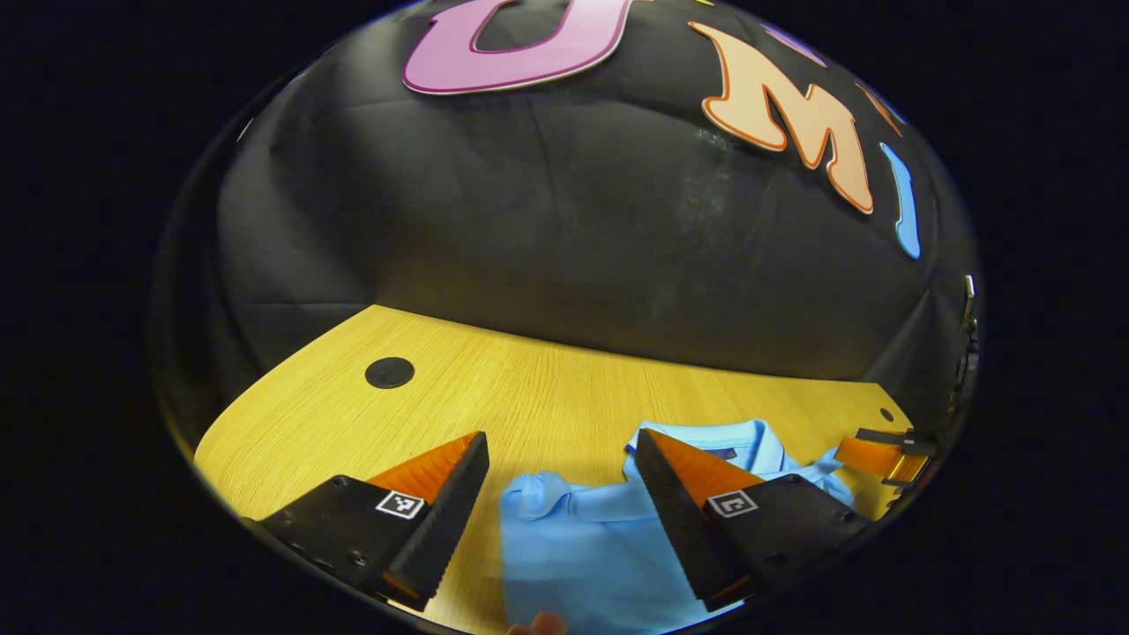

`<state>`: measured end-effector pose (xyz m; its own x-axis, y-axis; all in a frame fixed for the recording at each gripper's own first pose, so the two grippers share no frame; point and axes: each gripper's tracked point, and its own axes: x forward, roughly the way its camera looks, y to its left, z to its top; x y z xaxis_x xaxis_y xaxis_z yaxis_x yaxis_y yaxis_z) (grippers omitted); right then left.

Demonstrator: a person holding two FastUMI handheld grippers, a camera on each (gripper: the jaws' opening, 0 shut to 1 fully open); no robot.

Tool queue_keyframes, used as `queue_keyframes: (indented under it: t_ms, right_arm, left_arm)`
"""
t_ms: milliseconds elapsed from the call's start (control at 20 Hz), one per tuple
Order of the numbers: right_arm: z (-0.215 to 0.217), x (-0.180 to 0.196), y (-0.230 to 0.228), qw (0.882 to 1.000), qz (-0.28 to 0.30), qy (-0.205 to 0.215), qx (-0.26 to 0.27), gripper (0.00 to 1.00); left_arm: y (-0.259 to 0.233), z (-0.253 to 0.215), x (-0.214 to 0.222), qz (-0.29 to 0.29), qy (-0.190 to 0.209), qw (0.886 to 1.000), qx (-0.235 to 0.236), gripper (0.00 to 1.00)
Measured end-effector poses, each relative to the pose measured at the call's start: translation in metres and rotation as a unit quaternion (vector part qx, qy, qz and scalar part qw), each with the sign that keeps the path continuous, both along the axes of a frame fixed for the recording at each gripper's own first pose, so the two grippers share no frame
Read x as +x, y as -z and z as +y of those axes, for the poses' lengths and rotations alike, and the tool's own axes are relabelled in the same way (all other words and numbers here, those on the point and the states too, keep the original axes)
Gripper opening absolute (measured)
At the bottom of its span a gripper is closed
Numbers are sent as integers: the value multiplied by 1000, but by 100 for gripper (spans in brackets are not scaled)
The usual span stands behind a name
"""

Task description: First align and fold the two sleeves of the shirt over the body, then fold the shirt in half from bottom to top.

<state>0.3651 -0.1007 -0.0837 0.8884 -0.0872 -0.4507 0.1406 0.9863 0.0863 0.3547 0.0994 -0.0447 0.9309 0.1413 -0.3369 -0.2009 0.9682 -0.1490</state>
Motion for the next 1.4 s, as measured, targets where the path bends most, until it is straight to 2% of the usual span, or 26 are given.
queue_keyframes:
  t_ms: [50,200,350,400,450,500,700,950,1100,1400]
  right_arm:
    - [2,-6,-6,1000,-4,-1,0,99]
    - [10,-29,-24,1000,-22,-7,10,98]
    - [15,-72,-48,999,-51,-15,-1,98]
    - [-2,-81,-60,998,-61,-19,-6,96]
    - [2,-97,-67,997,-70,-24,-10,98]
    - [27,-123,-65,997,-76,-27,-13,98]
    - [52,-190,-74,993,-103,-49,-21,98]
    - [76,-274,-74,989,-133,-68,-21,96]
    - [78,-310,-71,987,-144,-64,-18,98]
    - [77,-347,-75,984,-169,-50,-30,98]
  left_arm:
    - [-7,2,-6,-7,0,1000,-1,96]
    - [-25,-4,-39,-18,28,999,5,96]
    - [-42,-6,-88,-32,38,998,25,96]
    - [-47,-8,-104,-39,40,998,29,96]
    - [-52,-11,-121,-46,44,997,33,96]
    - [-54,-14,-140,-45,44,997,38,96]
    - [-66,-22,-208,-70,38,995,63,96]
    - [-75,-48,-279,-95,49,991,81,95]
    - [-77,-65,-308,-115,53,988,84,95]
    - [-50,-79,-340,-113,47,989,85,95]
